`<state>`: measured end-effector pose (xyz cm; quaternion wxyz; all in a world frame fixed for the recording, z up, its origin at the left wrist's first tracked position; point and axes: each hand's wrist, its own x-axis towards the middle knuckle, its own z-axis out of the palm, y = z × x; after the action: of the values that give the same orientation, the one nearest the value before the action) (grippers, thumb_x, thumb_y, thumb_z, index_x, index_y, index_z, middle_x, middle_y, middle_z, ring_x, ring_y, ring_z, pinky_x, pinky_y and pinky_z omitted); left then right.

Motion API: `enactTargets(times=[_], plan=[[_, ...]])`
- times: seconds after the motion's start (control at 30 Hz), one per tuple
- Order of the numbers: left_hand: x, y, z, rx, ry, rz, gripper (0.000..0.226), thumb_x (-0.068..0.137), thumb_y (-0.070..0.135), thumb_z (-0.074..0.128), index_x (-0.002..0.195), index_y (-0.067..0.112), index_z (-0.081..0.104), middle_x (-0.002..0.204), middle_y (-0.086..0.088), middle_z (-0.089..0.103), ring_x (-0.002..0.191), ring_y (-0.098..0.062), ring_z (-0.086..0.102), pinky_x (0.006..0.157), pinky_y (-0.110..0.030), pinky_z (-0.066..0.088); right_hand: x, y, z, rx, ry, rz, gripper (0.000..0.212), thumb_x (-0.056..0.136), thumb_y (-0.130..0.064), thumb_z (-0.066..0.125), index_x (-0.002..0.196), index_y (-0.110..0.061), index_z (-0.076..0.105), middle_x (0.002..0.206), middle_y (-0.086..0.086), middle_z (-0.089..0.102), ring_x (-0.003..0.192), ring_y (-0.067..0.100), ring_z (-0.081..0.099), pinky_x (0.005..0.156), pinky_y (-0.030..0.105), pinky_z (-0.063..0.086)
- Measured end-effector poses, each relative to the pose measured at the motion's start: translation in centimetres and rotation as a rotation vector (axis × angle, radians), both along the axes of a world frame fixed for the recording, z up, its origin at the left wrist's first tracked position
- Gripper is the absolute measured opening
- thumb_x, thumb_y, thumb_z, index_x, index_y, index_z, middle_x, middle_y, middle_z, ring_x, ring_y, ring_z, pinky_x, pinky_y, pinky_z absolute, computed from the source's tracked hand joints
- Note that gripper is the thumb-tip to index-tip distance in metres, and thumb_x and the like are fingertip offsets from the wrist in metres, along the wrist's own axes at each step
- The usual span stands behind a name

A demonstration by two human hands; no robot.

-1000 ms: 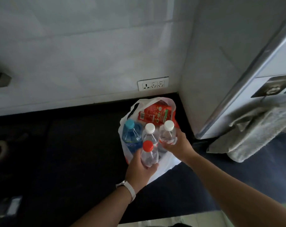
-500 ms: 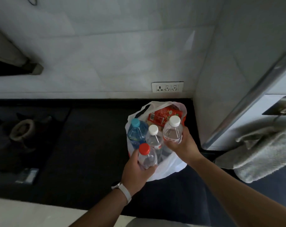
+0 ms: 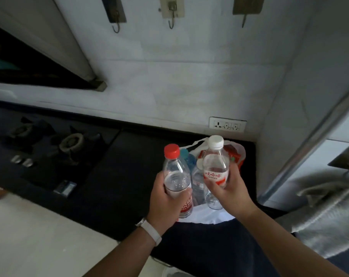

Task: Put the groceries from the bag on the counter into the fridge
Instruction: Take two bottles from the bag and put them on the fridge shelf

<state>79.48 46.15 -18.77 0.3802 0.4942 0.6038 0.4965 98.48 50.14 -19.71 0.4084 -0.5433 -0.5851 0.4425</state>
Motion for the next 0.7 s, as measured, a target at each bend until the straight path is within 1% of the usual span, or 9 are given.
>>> enactTargets(times=[0.03,0.1,0.13,0.2,0.3,0.4,0.47,0.57,0.7], plan=[[-0.1,-0.3,0.3,0.005,-0.023,0.02,0.05,0.072,0.009,0.081,0.106,0.035,0.055,0.102,0.007,0.068,0.094,-0.008,0.068,0.074,-0.021,0.055,-0.3,-0.2,0.2,0.002,0.007,0.032,0.059,0.08,-0.028,0.079,0.127,-0.03,0.042,0.109,-0.014,0.063,0.101,-0.002,0.063,0.076,0.015,0.052],[-0.5,-1.2,0.8,0.014,-0.034,0.06,0.049,0.074,0.008,0.08,0.107,0.034,0.055,0.102,0.007,0.068,0.094,-0.008,0.068,0.074,-0.02,0.055,-1.1,-0.7,0.5,0.019,0.027,0.084,0.056,0.081,-0.024,0.078,0.125,-0.026,0.045,0.108,-0.012,0.064,0.1,-0.001,0.064,0.076,0.014,0.051],[-0.7,-1.7,1.1,0.016,-0.033,0.085,0.049,0.075,0.005,0.079,0.107,0.033,0.054,0.102,0.007,0.067,0.093,-0.007,0.068,0.073,-0.018,0.055,-1.5,-0.9,0.5,0.027,0.033,0.109,0.054,0.081,-0.023,0.078,0.125,-0.025,0.046,0.107,-0.011,0.065,0.1,0.0,0.064,0.078,0.015,0.052],[-1.3,-2.6,1.4,0.011,-0.031,0.146,0.049,0.077,0.001,0.077,0.107,0.031,0.053,0.102,0.005,0.066,0.092,-0.004,0.068,0.07,-0.015,0.053,-2.5,-1.4,0.6,0.024,0.041,0.161,0.051,0.083,-0.022,0.077,0.122,-0.031,0.046,0.106,-0.01,0.066,0.099,0.001,0.065,0.078,0.018,0.053],[-2.4,-4.2,1.7,-0.012,-0.018,0.227,0.05,0.078,0.004,0.076,0.108,0.034,0.049,0.105,0.006,0.064,0.092,0.0,0.066,0.069,-0.017,0.053,-4.1,-2.1,0.4,-0.001,0.038,0.225,0.047,0.084,-0.024,0.076,0.118,-0.035,0.046,0.1,-0.015,0.067,0.095,0.001,0.066,0.076,0.022,0.054],[-4.1,-6.0,2.0,-0.028,0.01,0.302,0.05,0.079,0.008,0.077,0.107,0.037,0.047,0.105,0.008,0.063,0.092,0.003,0.065,0.075,-0.021,0.051,-6.1,-2.7,0.5,-0.032,0.024,0.277,0.047,0.083,-0.027,0.076,0.122,-0.03,0.05,0.105,-0.013,0.068,0.099,0.003,0.066,0.085,0.031,0.057],[-5.3,-7.2,2.3,-0.034,0.018,0.342,0.049,0.08,0.01,0.077,0.106,0.038,0.047,0.105,0.008,0.063,0.092,-0.001,0.066,0.075,-0.02,0.05,-7.5,-3.0,0.7,-0.036,0.008,0.304,0.047,0.083,-0.031,0.075,0.122,-0.03,0.049,0.109,-0.011,0.067,0.101,0.004,0.066,0.088,0.035,0.056],[-7.6,-8.8,2.5,-0.049,0.036,0.388,0.047,0.079,0.011,0.077,0.103,0.037,0.048,0.104,0.008,0.063,0.092,-0.008,0.065,0.073,-0.02,0.049,-9.8,-3.6,1.3,-0.042,-0.017,0.331,0.05,0.083,-0.035,0.073,0.123,-0.037,0.043,0.112,-0.016,0.062,0.102,0.001,0.061,0.088,0.03,0.053],[-10.9,-10.6,2.9,-0.033,0.04,0.446,0.046,0.08,0.009,0.077,0.104,0.036,0.048,0.103,0.006,0.063,0.093,-0.012,0.064,0.072,-0.022,0.05,-13.1,-4.7,1.9,-0.048,-0.022,0.355,0.055,0.084,-0.033,0.073,0.129,-0.036,0.041,0.108,-0.024,0.059,0.098,-0.006,0.059,0.082,0.02,0.046]])
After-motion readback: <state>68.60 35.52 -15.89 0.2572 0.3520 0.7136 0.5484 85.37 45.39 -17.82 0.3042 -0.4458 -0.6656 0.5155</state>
